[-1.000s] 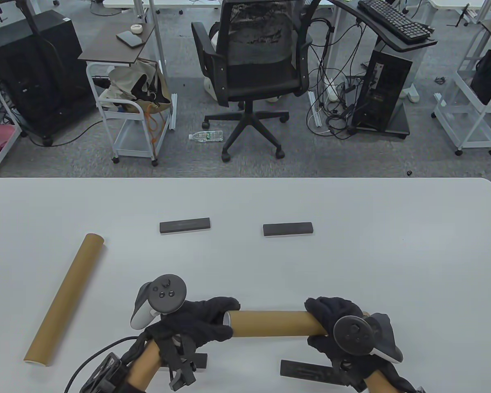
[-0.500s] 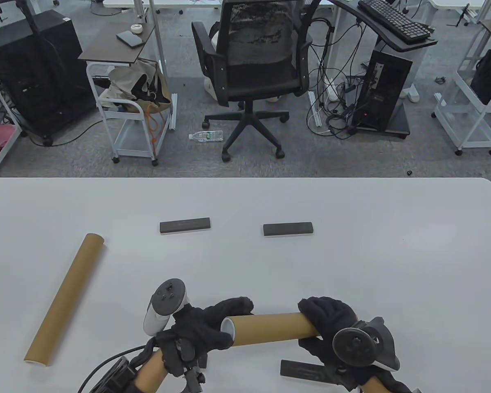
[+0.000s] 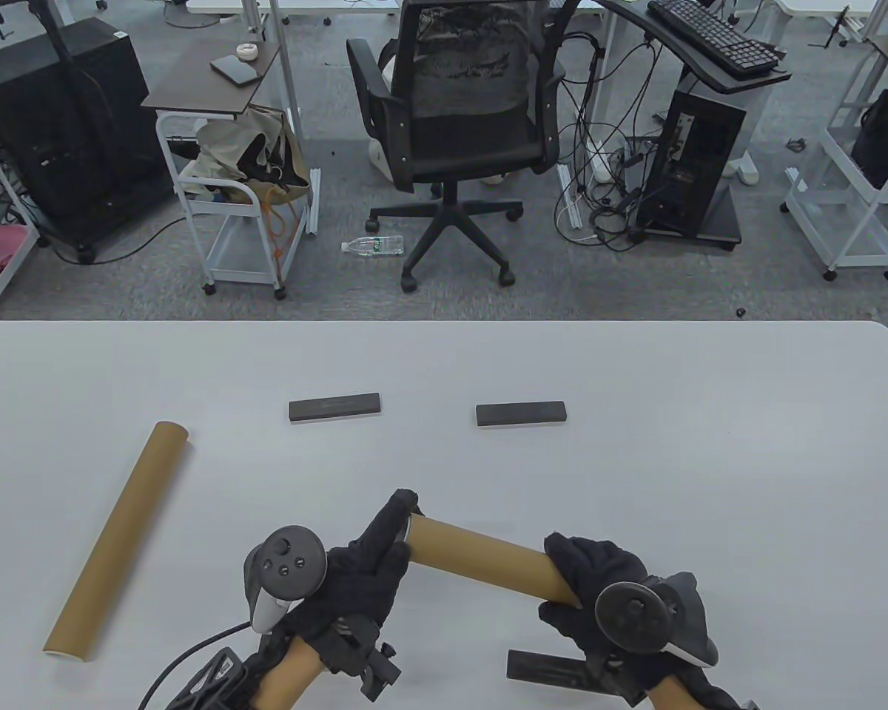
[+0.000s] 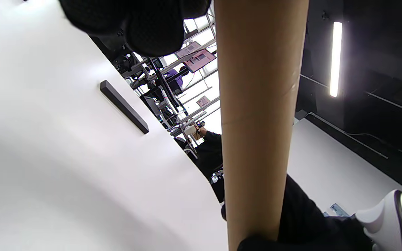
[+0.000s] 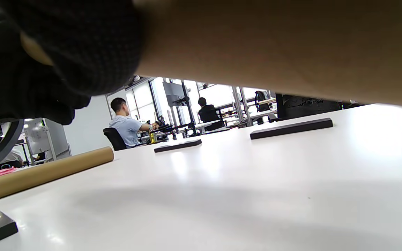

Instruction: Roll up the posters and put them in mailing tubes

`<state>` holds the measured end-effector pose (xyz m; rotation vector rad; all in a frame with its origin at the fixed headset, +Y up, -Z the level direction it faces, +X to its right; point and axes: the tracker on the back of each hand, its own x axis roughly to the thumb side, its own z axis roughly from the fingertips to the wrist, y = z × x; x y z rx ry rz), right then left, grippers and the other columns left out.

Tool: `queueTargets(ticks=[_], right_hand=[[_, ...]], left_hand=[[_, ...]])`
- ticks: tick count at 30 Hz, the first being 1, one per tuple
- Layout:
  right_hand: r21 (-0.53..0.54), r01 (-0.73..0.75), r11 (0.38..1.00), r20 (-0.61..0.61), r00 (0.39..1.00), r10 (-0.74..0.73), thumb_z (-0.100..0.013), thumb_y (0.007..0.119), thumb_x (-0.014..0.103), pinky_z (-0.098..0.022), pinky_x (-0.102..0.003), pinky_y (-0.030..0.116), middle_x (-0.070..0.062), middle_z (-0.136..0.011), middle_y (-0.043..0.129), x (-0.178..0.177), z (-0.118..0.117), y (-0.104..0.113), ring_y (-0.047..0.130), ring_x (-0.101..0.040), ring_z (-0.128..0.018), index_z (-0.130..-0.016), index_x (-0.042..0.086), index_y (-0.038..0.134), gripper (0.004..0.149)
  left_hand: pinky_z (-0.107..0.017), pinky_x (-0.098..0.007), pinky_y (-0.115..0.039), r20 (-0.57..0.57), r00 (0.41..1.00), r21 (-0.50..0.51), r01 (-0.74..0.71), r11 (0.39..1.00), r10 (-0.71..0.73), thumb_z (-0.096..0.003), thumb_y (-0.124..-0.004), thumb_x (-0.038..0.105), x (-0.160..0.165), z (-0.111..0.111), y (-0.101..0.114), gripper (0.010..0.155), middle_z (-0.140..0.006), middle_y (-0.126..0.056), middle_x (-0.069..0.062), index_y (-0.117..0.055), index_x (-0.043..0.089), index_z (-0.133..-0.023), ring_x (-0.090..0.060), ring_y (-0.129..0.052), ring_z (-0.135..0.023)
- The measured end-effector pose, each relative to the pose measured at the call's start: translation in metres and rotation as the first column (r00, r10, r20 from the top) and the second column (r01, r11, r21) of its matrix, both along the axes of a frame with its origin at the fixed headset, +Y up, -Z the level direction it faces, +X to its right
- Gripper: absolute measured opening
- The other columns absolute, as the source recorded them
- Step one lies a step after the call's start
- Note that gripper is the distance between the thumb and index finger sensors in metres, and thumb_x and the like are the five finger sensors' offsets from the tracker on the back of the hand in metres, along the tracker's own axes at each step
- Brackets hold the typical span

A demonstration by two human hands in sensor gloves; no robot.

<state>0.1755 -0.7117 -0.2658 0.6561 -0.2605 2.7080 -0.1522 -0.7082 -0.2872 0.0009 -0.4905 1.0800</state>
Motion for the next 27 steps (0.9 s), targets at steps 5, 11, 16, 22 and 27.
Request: queueTargets(ticks=[5, 11, 16, 22, 27], right_hand=[[-0.022, 0.019, 1.000, -0.019, 1.000, -0.020, -0.035, 0.096, 0.039, -0.056, -0.068, 0.063, -0.020, -0.089, 0.069, 0.000, 0.000, 0.000, 0.076, -0.047, -0.073, -0.097, 0.010, 0.053, 0.081], [-0.034, 0.014, 0.999, -0.022, 1.000, -0.015, -0.035, 0.095, 0.040, -0.057, -0.068, 0.063, -0.019, -0.089, 0.069, 0.002, -0.001, -0.002, 0.076, -0.047, -0.074, -0.097, 0.011, 0.053, 0.081], [-0.050, 0.006, 0.999, -0.017, 1.000, -0.007, -0.035, 0.096, 0.039, -0.057, -0.068, 0.062, -0.019, -0.089, 0.069, 0.004, -0.003, -0.003, 0.075, -0.047, -0.075, -0.097, 0.011, 0.053, 0.081], [-0.057, -0.005, 0.998, -0.013, 1.000, 0.004, -0.035, 0.096, 0.039, -0.058, -0.068, 0.061, -0.019, -0.090, 0.068, 0.002, -0.003, -0.003, 0.075, -0.047, -0.075, -0.097, 0.011, 0.052, 0.081], [-0.060, -0.015, 0.998, -0.015, 1.000, 0.014, -0.035, 0.095, 0.040, -0.058, -0.068, 0.062, -0.019, -0.090, 0.068, 0.000, -0.004, -0.003, 0.075, -0.046, -0.075, -0.097, 0.011, 0.052, 0.081]], left_hand=[[-0.061, -0.056, -0.071, 0.080, 0.993, 0.009, 0.085, 0.996, -0.085, -0.0436, -0.050, 0.058, 0.009, 0.004, 0.001, 0.076, -0.113, -0.036, -0.018, -0.011, 0.035, -0.104, -0.041, -0.077, -0.092], [-0.061, -0.056, -0.072, 0.062, 0.991, 0.022, 0.116, 0.993, -0.117, -0.0436, -0.052, 0.061, 0.012, 0.006, 0.003, 0.079, -0.112, -0.036, -0.020, -0.010, 0.032, -0.105, -0.040, -0.078, -0.091], [-0.062, -0.057, -0.070, 0.086, 0.979, 0.011, 0.187, 0.982, -0.187, -0.0436, -0.054, 0.064, 0.014, 0.005, 0.000, 0.085, -0.112, -0.032, -0.021, -0.004, 0.029, -0.102, -0.041, -0.076, -0.093], [-0.062, -0.057, -0.070, 0.081, 0.979, -0.006, 0.190, 0.982, -0.189, -0.0437, -0.055, 0.064, 0.013, 0.003, -0.002, 0.087, -0.112, -0.031, -0.022, -0.003, 0.027, -0.102, -0.042, -0.075, -0.093], [-0.062, -0.056, -0.071, 0.057, 0.972, 0.004, 0.228, 0.974, -0.227, -0.0439, -0.056, 0.065, 0.009, 0.002, -0.003, 0.086, -0.112, -0.034, -0.021, -0.006, 0.028, -0.103, -0.041, -0.077, -0.092]])
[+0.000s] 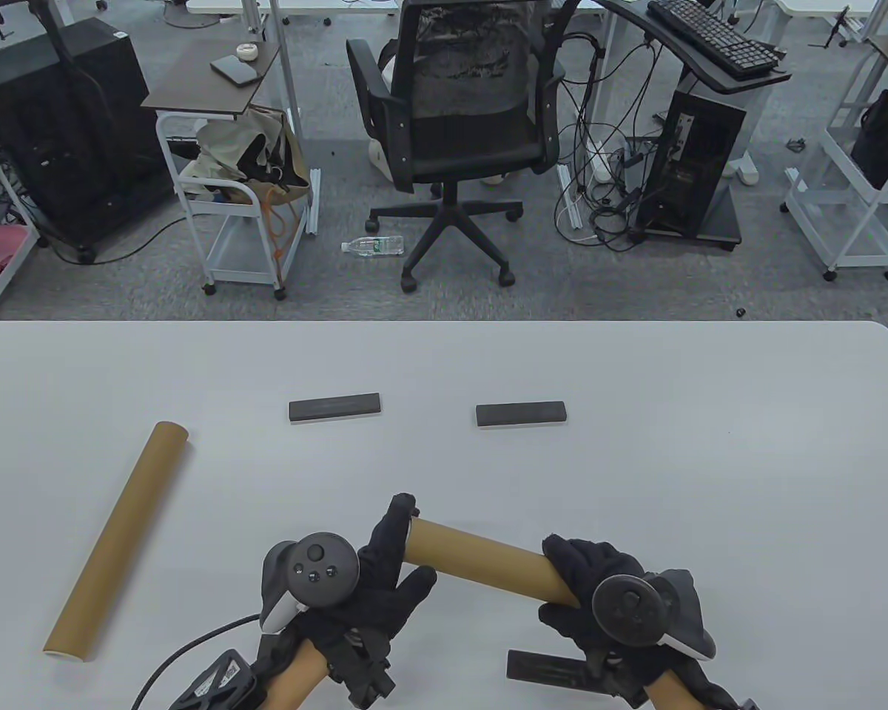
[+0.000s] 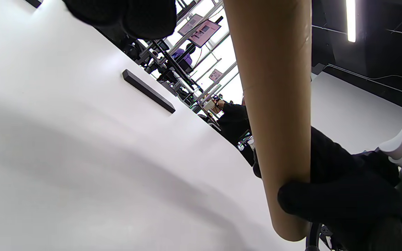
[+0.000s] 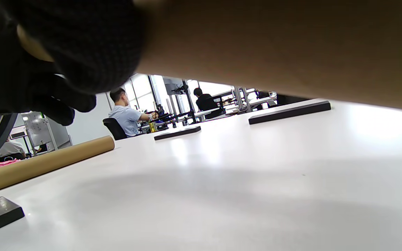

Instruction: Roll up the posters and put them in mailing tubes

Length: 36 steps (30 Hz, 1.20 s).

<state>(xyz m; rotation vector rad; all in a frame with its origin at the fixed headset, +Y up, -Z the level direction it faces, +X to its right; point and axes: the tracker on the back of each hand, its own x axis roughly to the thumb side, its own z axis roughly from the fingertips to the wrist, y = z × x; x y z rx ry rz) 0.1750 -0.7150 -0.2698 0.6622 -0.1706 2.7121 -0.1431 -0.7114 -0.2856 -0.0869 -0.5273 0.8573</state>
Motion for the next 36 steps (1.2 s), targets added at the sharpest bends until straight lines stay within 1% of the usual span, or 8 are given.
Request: queueTargets(ticks=[4, 19, 21, 24, 29, 33, 34, 36], right_hand=[[-0.001, -0.007, 1.000, 0.001, 1.000, 0.007, -0.035, 0.095, 0.040, -0.058, -0.068, 0.062, -0.019, -0.090, 0.068, -0.001, 0.000, 0.000, 0.075, -0.046, -0.075, -0.097, 0.011, 0.052, 0.081], [-0.024, -0.013, 1.000, -0.003, 1.000, 0.013, -0.036, 0.094, 0.041, -0.058, -0.067, 0.063, -0.019, -0.090, 0.068, -0.003, -0.003, -0.001, 0.075, -0.046, -0.075, -0.098, 0.012, 0.051, 0.081], [-0.034, 0.007, 0.999, 0.015, 1.000, -0.006, -0.036, 0.094, 0.041, -0.057, -0.067, 0.063, -0.018, -0.090, 0.068, 0.001, -0.005, 0.000, 0.076, -0.046, -0.075, -0.098, 0.012, 0.051, 0.081], [-0.053, 0.045, 0.998, 0.123, 0.992, -0.039, -0.036, 0.094, 0.041, -0.057, -0.067, 0.063, -0.019, -0.090, 0.068, 0.016, -0.010, 0.002, 0.075, -0.046, -0.075, -0.098, 0.012, 0.051, 0.081], [-0.098, 0.110, 0.989, 0.465, 0.884, -0.052, -0.038, 0.092, 0.041, -0.056, -0.067, 0.062, -0.021, -0.091, 0.065, 0.070, -0.022, -0.002, 0.072, -0.048, -0.076, -0.099, 0.010, 0.047, 0.081], [-0.175, 0.143, 0.974, 0.700, 0.714, 0.021, -0.041, 0.090, 0.038, -0.056, -0.068, 0.060, -0.023, -0.093, 0.060, 0.111, -0.027, -0.011, 0.068, -0.050, -0.077, -0.100, 0.009, 0.041, 0.082], [-0.218, 0.159, 0.963, 0.744, 0.666, 0.058, -0.042, 0.089, 0.037, -0.056, -0.069, 0.059, -0.024, -0.094, 0.057, 0.120, -0.027, -0.015, 0.066, -0.051, -0.078, -0.101, 0.009, 0.039, 0.083], [-0.281, 0.181, 0.943, 0.781, 0.614, 0.114, -0.044, 0.088, 0.034, -0.057, -0.070, 0.057, -0.025, -0.096, 0.054, 0.132, -0.028, -0.022, 0.064, -0.052, -0.079, -0.102, 0.009, 0.035, 0.083]], left_hand=[[-0.062, -0.057, -0.070, 0.009, 1.000, -0.043, -0.018, 0.999, 0.018, -0.0440, -0.056, 0.065, -0.001, -0.002, -0.004, 0.086, -0.112, -0.033, -0.021, -0.005, 0.028, -0.103, -0.041, -0.076, -0.092], [-0.062, -0.056, -0.071, 0.000, 1.000, -0.035, 0.010, 0.999, -0.010, -0.0438, -0.057, 0.066, -0.009, -0.006, -0.008, 0.087, -0.112, -0.034, -0.020, -0.006, 0.027, -0.103, -0.041, -0.077, -0.092], [-0.061, -0.056, -0.071, -0.022, 1.000, -0.024, -0.003, 1.000, 0.002, -0.0436, -0.057, 0.066, -0.011, -0.007, -0.008, 0.088, -0.112, -0.034, -0.019, -0.004, 0.027, -0.103, -0.041, -0.077, -0.092], [-0.061, -0.056, -0.071, -0.047, 0.999, -0.011, -0.017, 1.000, 0.016, -0.0436, -0.057, 0.066, -0.016, -0.009, -0.007, 0.088, -0.112, -0.034, -0.019, -0.005, 0.027, -0.102, -0.041, -0.078, -0.091], [-0.060, -0.055, -0.073, -0.078, 0.996, -0.008, -0.043, 0.999, 0.042, -0.0437, -0.058, 0.065, -0.023, -0.013, -0.010, 0.086, -0.112, -0.040, -0.018, -0.010, 0.028, -0.104, -0.039, -0.081, -0.089], [-0.060, -0.055, -0.074, -0.101, 0.994, -0.018, -0.046, 0.999, 0.044, -0.0438, -0.059, 0.064, -0.028, -0.016, -0.015, 0.084, -0.111, -0.043, -0.018, -0.013, 0.028, -0.105, -0.039, -0.083, -0.088], [-0.060, -0.054, -0.074, -0.107, 0.993, -0.024, -0.044, 0.999, 0.042, -0.0437, -0.059, 0.065, -0.030, -0.017, -0.016, 0.084, -0.111, -0.043, -0.017, -0.014, 0.028, -0.105, -0.039, -0.083, -0.088], [-0.060, -0.055, -0.074, -0.113, 0.993, -0.034, -0.044, 0.998, 0.040, -0.0439, -0.059, 0.064, -0.032, -0.018, -0.017, 0.084, -0.111, -0.044, -0.017, -0.015, 0.028, -0.105, -0.039, -0.083, -0.088]])
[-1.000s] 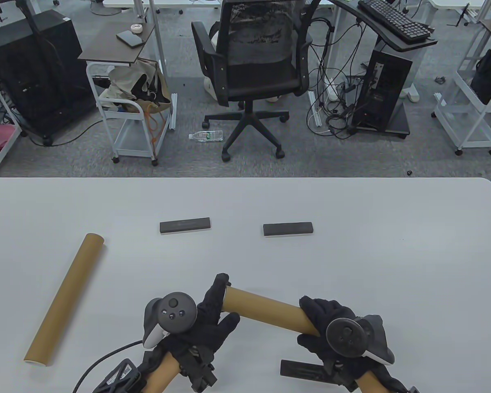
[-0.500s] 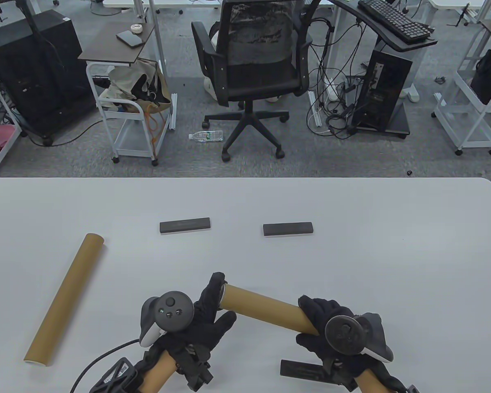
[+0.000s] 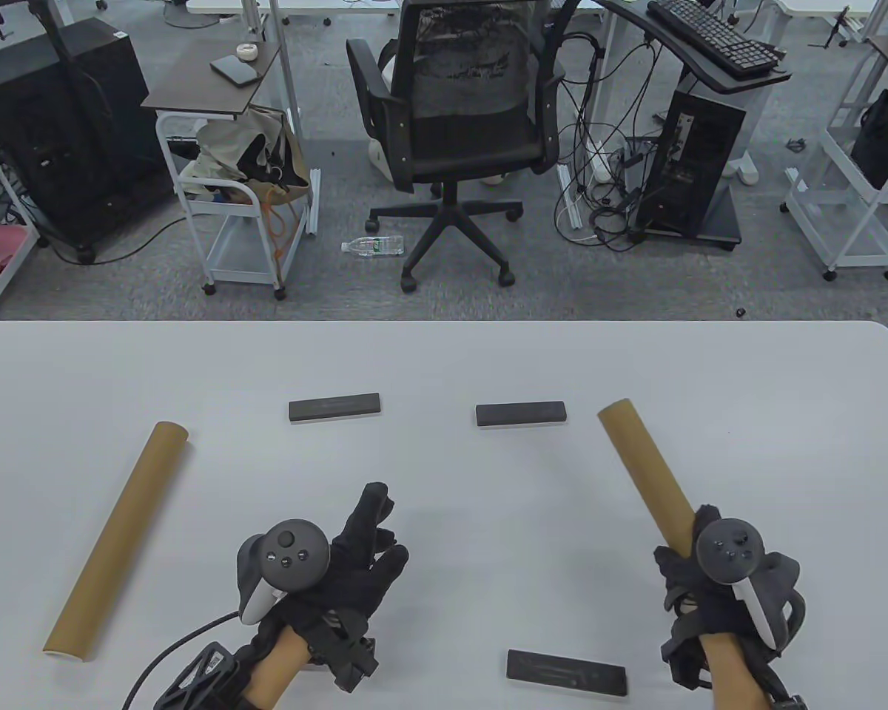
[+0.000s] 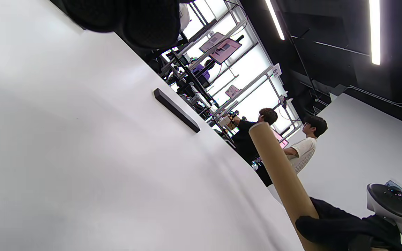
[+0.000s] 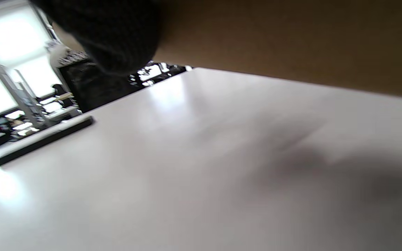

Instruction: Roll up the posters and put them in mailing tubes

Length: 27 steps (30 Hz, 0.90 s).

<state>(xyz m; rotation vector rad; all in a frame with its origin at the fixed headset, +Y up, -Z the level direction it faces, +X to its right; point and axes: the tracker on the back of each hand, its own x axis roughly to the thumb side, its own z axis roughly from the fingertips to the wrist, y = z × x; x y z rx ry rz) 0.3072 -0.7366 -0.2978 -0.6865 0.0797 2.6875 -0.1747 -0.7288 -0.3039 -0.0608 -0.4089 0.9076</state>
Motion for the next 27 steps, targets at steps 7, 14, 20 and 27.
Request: queueTargets(ticks=[7, 14, 20, 27], right_hand=[[-0.146, 0.001, 0.989, 0.186, 0.982, 0.026, -0.045, 0.086, 0.032, -0.057, -0.069, 0.058, -0.026, -0.097, 0.052, 0.028, 0.003, -0.019, 0.063, -0.052, -0.080, -0.103, 0.010, 0.033, 0.082], [-0.159, -0.005, 0.987, 0.204, 0.978, 0.038, -0.045, 0.086, 0.033, -0.057, -0.069, 0.059, -0.025, -0.097, 0.053, 0.030, 0.003, -0.022, 0.064, -0.052, -0.080, -0.103, 0.010, 0.034, 0.081], [-0.164, -0.009, 0.986, 0.199, 0.979, 0.042, -0.045, 0.086, 0.034, -0.057, -0.068, 0.059, -0.024, -0.097, 0.053, 0.029, 0.003, -0.022, 0.064, -0.051, -0.080, -0.103, 0.011, 0.034, 0.081], [-0.172, -0.002, 0.985, 0.197, 0.980, 0.036, -0.047, 0.082, 0.040, -0.059, -0.067, 0.058, -0.022, -0.098, 0.053, 0.030, 0.004, -0.021, 0.062, -0.050, -0.081, -0.103, 0.014, 0.033, 0.079]], left_hand=[[-0.059, -0.055, -0.074, -0.009, 1.000, -0.025, -0.003, 1.000, 0.003, -0.0438, -0.059, 0.064, -0.005, -0.003, -0.004, 0.083, -0.111, -0.045, -0.017, -0.016, 0.028, -0.105, -0.039, -0.084, -0.087], [-0.059, -0.055, -0.074, -0.019, 1.000, -0.029, -0.008, 1.000, 0.008, -0.0438, -0.059, 0.064, -0.009, -0.004, -0.003, 0.083, -0.111, -0.046, -0.017, -0.017, 0.028, -0.105, -0.039, -0.084, -0.087], [-0.059, -0.055, -0.074, -0.018, 1.000, -0.037, 0.002, 0.999, -0.003, -0.0439, -0.059, 0.064, -0.008, -0.003, -0.002, 0.083, -0.111, -0.046, -0.017, -0.017, 0.028, -0.106, -0.039, -0.084, -0.087], [-0.060, -0.055, -0.074, -0.008, 1.000, -0.052, 0.017, 0.999, -0.018, -0.0439, -0.059, 0.064, -0.007, -0.004, -0.002, 0.083, -0.111, -0.046, -0.017, -0.018, 0.028, -0.106, -0.039, -0.084, -0.087]])
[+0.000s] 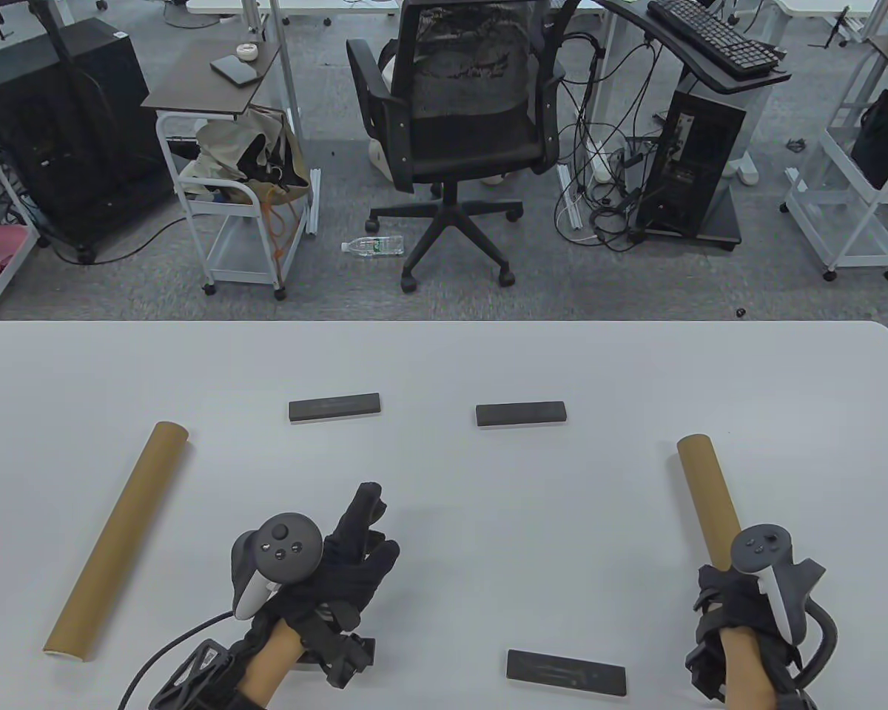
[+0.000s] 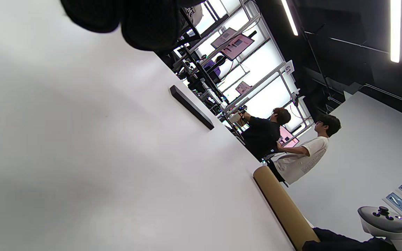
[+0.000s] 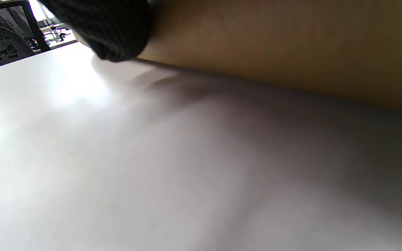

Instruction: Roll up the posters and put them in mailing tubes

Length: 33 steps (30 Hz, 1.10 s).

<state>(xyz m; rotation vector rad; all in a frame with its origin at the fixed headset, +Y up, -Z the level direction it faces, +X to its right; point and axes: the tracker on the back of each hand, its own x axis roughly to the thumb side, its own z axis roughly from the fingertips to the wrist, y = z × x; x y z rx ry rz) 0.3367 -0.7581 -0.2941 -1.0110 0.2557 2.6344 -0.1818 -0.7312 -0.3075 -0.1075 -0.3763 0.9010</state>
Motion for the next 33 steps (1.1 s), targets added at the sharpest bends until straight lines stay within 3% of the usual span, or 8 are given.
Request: queueTargets(ticks=[14, 19, 24, 29, 31, 33], right_hand=[[0.016, -0.003, 1.000, -0.006, 1.000, 0.003, -0.046, 0.080, 0.047, -0.061, -0.068, 0.054, -0.023, -0.103, 0.043, -0.001, 0.000, 0.004, 0.054, -0.052, -0.089, -0.103, 0.014, 0.032, 0.082], [0.098, -0.042, 0.994, -0.002, 0.999, 0.042, -0.046, 0.079, 0.048, -0.063, -0.069, 0.051, -0.022, -0.105, 0.040, -0.008, 0.002, 0.020, 0.049, -0.052, -0.092, -0.103, 0.015, 0.032, 0.082], [0.190, -0.071, 0.979, -0.096, 0.991, 0.090, -0.046, 0.079, 0.049, -0.063, -0.069, 0.051, -0.022, -0.105, 0.041, -0.031, 0.001, 0.046, 0.048, -0.053, -0.093, -0.103, 0.015, 0.035, 0.080], [0.259, -0.086, 0.962, -0.259, 0.953, 0.155, -0.045, 0.079, 0.051, -0.061, -0.069, 0.055, -0.022, -0.105, 0.045, -0.069, -0.005, 0.072, 0.052, -0.053, -0.092, -0.103, 0.015, 0.038, 0.080], [0.296, -0.076, 0.952, -0.370, 0.910, 0.188, -0.044, 0.079, 0.051, -0.062, -0.070, 0.053, -0.022, -0.105, 0.045, -0.093, -0.008, 0.077, 0.051, -0.053, -0.093, -0.103, 0.015, 0.039, 0.080], [0.315, -0.087, 0.945, -0.457, 0.859, 0.232, -0.044, 0.079, 0.052, -0.062, -0.070, 0.054, -0.022, -0.105, 0.046, -0.115, -0.007, 0.078, 0.052, -0.052, -0.093, -0.103, 0.016, 0.040, 0.079]], left_hand=[[-0.060, -0.055, -0.074, -0.004, 1.000, -0.013, -0.004, 1.000, 0.004, -0.0440, -0.059, 0.064, -0.001, -0.001, 0.002, 0.082, -0.111, -0.046, -0.017, -0.019, 0.028, -0.106, -0.039, -0.083, -0.088], [-0.060, -0.055, -0.073, -0.021, 1.000, -0.010, -0.023, 1.000, 0.023, -0.0440, -0.059, 0.064, -0.006, -0.005, 0.008, 0.082, -0.111, -0.046, -0.017, -0.019, 0.029, -0.106, -0.039, -0.083, -0.088], [-0.060, -0.056, -0.073, -0.070, 0.995, -0.015, -0.069, 0.998, 0.068, -0.0439, -0.061, 0.064, -0.021, -0.013, 0.021, 0.082, -0.111, -0.047, -0.017, -0.021, 0.029, -0.107, -0.040, -0.083, -0.088], [-0.061, -0.058, -0.071, -0.079, 0.973, 0.073, 0.224, 0.972, -0.218, -0.0422, -0.069, 0.066, -0.036, -0.010, 0.041, 0.087, -0.112, -0.046, -0.016, -0.024, 0.031, -0.108, -0.040, -0.081, -0.091], [-0.063, -0.060, -0.070, -0.125, 0.885, 0.137, 0.463, 0.876, -0.448, -0.0403, -0.071, 0.069, -0.041, -0.002, 0.049, 0.088, -0.113, -0.047, -0.015, -0.028, 0.032, -0.108, -0.039, -0.079, -0.094], [-0.065, -0.061, -0.068, -0.170, 0.758, 0.180, 0.652, 0.736, -0.630, -0.0385, -0.071, 0.072, -0.044, 0.005, 0.048, 0.089, -0.114, -0.047, -0.013, -0.031, 0.035, -0.109, -0.039, -0.076, -0.097]])
